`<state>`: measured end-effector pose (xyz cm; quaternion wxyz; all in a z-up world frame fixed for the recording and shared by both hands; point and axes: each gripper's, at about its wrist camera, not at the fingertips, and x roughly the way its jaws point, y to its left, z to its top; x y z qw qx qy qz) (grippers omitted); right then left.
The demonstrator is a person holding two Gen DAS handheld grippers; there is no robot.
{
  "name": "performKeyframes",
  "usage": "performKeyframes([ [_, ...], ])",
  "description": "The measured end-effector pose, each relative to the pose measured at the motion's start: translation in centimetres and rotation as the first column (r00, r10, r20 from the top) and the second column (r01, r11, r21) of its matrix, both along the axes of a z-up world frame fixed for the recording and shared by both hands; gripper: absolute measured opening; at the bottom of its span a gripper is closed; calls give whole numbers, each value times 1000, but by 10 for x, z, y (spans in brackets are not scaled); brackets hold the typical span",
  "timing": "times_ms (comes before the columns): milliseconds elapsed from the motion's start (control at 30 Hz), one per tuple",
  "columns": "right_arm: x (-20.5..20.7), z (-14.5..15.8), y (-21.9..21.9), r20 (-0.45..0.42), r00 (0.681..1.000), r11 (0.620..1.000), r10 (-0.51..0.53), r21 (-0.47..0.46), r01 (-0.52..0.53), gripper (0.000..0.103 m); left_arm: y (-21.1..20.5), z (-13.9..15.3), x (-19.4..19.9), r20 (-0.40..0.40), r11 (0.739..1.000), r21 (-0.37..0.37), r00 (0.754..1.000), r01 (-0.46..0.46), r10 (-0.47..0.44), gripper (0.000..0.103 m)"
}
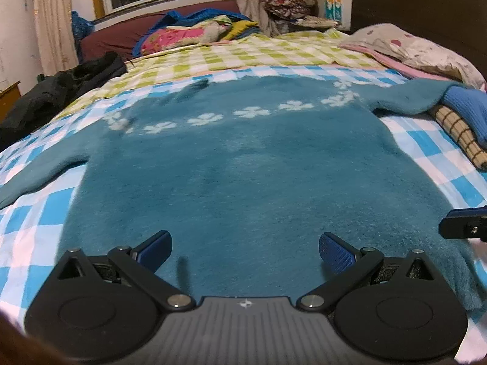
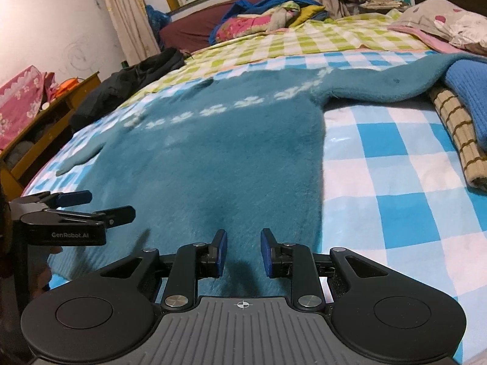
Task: Fold small clothes
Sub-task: 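Open the right gripper and release the hem, then reach the right gripper to a sleeve cuff and grasp it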
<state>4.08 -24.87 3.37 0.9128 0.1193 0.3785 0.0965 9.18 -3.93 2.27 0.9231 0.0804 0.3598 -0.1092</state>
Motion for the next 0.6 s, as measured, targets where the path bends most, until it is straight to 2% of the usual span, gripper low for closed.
performKeyframes([
  [233,4,-7,-1,-22,1000,1000,17,2,-17,25,-19,-8,5,-27,998,34,998,56,-55,103],
  [400,10,-1,-14,-4,1000,999,-3,43,4,25,-35,0,14,-6,996,34,997,80,-80,103],
  [600,21,8,-30,38,999,999,-33,33,31,25,-61,13,32,19,993,30,993,118,-119,103],
])
